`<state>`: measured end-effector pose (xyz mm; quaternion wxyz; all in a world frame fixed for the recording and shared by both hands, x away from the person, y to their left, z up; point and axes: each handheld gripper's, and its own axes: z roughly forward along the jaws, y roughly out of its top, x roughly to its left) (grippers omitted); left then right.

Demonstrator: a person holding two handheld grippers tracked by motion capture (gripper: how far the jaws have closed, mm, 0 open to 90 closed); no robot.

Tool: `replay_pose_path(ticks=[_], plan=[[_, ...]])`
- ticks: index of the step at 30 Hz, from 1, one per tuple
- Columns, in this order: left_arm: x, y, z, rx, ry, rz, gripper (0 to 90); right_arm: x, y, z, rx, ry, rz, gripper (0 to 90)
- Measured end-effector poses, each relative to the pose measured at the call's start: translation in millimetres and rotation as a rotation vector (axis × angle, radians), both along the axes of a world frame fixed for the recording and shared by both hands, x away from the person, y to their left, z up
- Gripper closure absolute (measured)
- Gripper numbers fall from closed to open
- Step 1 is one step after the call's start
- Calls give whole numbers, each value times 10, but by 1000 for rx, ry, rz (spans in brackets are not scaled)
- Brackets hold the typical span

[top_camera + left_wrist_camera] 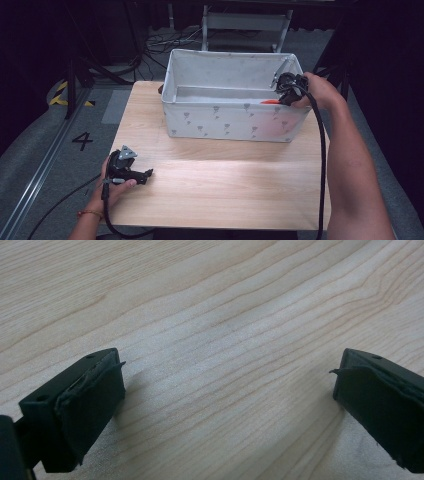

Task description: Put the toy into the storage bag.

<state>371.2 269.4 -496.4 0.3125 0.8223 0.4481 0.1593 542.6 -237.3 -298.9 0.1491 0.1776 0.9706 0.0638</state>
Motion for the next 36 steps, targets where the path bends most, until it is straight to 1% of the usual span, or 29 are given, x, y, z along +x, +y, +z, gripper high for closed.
replay_pose_path(ticks=[3,5,6,8,10,11,12,14,16,18,21,22,23,24,25,26,27,28,31,32,33,35,36], plan=[[0,0,0,0,0,0,5,-3,-12,6,4,-1,1,808],[0,0,0,0,0,0,5,-10,-25,27,26,-6,0,789],[0,0,0,0,0,0,5,-15,-31,37,29,-10,-4,774],[0,0,0,-1,1,0,5,-17,-51,51,36,-25,-18,771],[-1,-1,1,-1,1,1,5,-33,-75,67,51,-32,-16,760],[0,0,0,0,0,0,5,-33,-91,81,70,-54,-11,751],[2,2,1,3,-1,-3,5,-58,-113,104,94,-60,-14,736],[0,0,0,-1,1,0,5,-95,-154,134,138,-75,-20,733],[0,0,0,0,0,0,5,-134,-198,155,171,-89,-24,723],[0,0,0,-1,0,0,5,-148,-214,160,178,-93,-23,720],[0,0,0,-1,0,0,5,-193,-258,183,208,-115,-39,680],[0,0,0,-1,0,0,5,-230,-272,206,246,-135,-54,658],[0,0,0,0,0,0,5,-250,-283,219,268,-139,-56,656],[0,0,0,0,0,0,5,-276,-301,232,310,-145,-55,644],[0,0,0,-1,0,0,5,-295,-319,245,342,-157,-62,626],[0,0,0,0,0,0,5,-311,-332,254,360,-173,-73,618],[0,0,0,-1,0,0,5,-331,-356,261,398,-185,-85,617],[0,0,0,-1,0,0,5,-350,-384,265,444,-180,-91,603],[-1,0,0,0,0,0,5,-421,-453,258,528,-194,-102,566],[-1,0,0,0,0,0,5,-447,-470,252,538,-205,-104,541],[-1,0,0,0,0,0,5,-447,-470,252,538,-205,-104,541],[-1,0,0,-1,0,0,5,-517,-507,237,595,-211,-104,514],[-1,-1,0,-1,1,0,5,-552,-514,232,608,-222,-98,494]])
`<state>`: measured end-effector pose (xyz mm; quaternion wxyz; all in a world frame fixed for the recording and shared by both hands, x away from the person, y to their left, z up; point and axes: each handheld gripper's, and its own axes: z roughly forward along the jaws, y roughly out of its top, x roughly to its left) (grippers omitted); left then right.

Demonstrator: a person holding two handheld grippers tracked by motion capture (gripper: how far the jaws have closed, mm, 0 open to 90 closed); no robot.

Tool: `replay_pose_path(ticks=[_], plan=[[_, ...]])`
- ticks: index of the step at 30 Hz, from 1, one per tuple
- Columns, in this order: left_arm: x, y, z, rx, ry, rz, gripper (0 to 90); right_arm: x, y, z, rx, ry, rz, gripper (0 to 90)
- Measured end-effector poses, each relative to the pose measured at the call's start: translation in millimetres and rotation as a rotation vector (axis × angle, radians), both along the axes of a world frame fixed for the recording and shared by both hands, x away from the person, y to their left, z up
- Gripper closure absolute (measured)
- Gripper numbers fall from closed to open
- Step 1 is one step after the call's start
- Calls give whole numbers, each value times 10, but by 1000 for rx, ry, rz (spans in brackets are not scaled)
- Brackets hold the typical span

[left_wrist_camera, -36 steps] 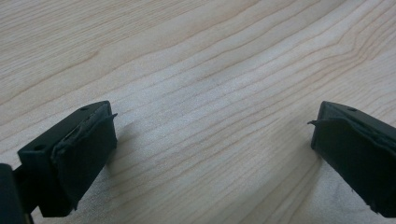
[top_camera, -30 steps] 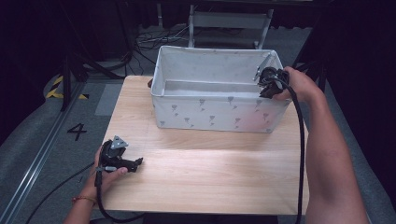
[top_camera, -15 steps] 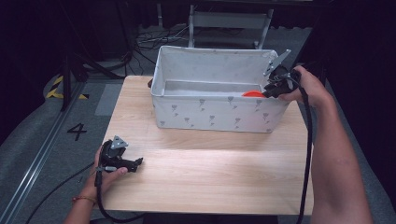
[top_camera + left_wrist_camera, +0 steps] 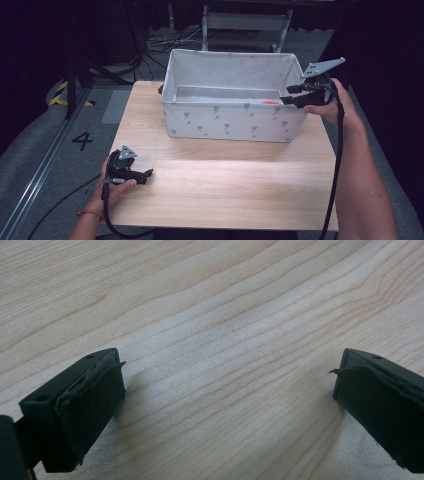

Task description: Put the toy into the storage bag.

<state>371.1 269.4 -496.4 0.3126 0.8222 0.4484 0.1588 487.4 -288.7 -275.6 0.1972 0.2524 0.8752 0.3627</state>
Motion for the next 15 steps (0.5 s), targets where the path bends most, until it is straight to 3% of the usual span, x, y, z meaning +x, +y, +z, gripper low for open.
replay_pose_path(ticks=[2,7,15], plan=[[0,0,0,0,-1,0,5,-105,-11,-1,40,-25,-3,457],[-1,0,0,-1,1,0,5,-265,-6,-10,78,-73,-17,406],[-1,0,1,2,-1,1,5,-545,45,-52,88,-145,-35,327]])
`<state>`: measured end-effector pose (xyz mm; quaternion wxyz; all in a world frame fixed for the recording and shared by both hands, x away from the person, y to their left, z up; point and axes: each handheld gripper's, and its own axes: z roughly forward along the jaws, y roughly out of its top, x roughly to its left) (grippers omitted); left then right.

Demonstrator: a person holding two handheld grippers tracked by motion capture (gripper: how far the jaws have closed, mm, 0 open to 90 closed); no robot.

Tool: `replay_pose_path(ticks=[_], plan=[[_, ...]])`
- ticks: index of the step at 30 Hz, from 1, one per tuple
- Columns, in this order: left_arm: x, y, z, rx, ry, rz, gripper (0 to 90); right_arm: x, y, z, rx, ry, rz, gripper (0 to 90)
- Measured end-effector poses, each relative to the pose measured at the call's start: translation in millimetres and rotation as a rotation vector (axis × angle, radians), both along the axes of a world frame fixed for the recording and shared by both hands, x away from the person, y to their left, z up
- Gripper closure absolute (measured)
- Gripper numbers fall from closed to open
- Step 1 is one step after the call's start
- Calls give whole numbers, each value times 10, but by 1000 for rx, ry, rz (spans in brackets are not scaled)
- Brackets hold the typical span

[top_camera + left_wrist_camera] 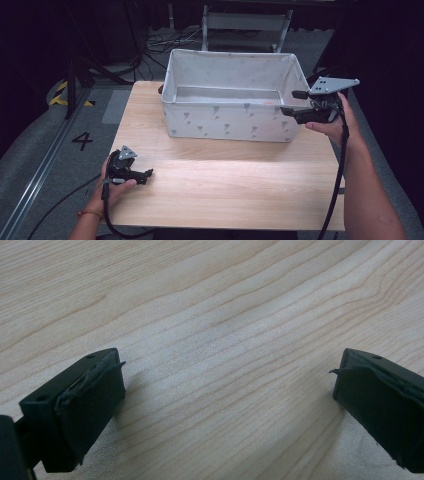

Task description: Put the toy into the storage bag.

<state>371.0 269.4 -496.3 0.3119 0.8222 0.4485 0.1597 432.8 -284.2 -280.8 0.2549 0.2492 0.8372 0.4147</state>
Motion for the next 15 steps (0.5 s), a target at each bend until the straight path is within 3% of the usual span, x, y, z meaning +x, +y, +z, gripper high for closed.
replay_pose_path(ticks=[15], plan=[[-1,0,0,1,-1,2,5,-444,-30,-299,-29,-63,-33,257]])
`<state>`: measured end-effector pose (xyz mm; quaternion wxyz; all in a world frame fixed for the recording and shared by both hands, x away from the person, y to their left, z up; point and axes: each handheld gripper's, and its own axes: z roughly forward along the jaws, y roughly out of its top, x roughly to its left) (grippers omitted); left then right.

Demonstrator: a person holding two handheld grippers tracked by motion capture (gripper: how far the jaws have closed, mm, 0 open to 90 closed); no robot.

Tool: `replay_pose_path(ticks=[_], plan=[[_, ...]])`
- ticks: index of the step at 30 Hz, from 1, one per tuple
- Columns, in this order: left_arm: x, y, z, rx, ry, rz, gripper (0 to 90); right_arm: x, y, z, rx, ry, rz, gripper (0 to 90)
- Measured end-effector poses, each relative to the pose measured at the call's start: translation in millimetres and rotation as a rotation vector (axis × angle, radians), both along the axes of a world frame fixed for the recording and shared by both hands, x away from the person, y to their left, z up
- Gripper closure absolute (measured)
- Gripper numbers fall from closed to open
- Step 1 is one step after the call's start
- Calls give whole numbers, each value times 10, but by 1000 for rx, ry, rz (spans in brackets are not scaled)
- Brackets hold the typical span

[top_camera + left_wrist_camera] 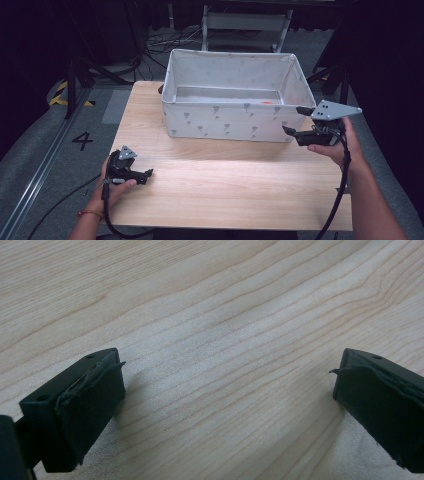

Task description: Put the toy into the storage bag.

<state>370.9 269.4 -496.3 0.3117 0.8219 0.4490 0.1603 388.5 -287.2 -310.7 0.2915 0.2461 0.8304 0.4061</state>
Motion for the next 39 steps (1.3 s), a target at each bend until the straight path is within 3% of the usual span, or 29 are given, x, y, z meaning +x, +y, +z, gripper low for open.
replay_pose_path(ticks=[10,21,28,39], plan=[[-1,0,0,1,-1,1,5,-288,-23,-274,-33,-9,30,240],[-1,0,0,0,0,0,5,-466,-73,-587,-90,-2,3,238],[-1,0,0,0,0,1,5,-493,-150,-856,-127,38,-40,238],[-2,-1,0,-1,0,1,6,-535,-357,-1327,-141,147,-97,237]])
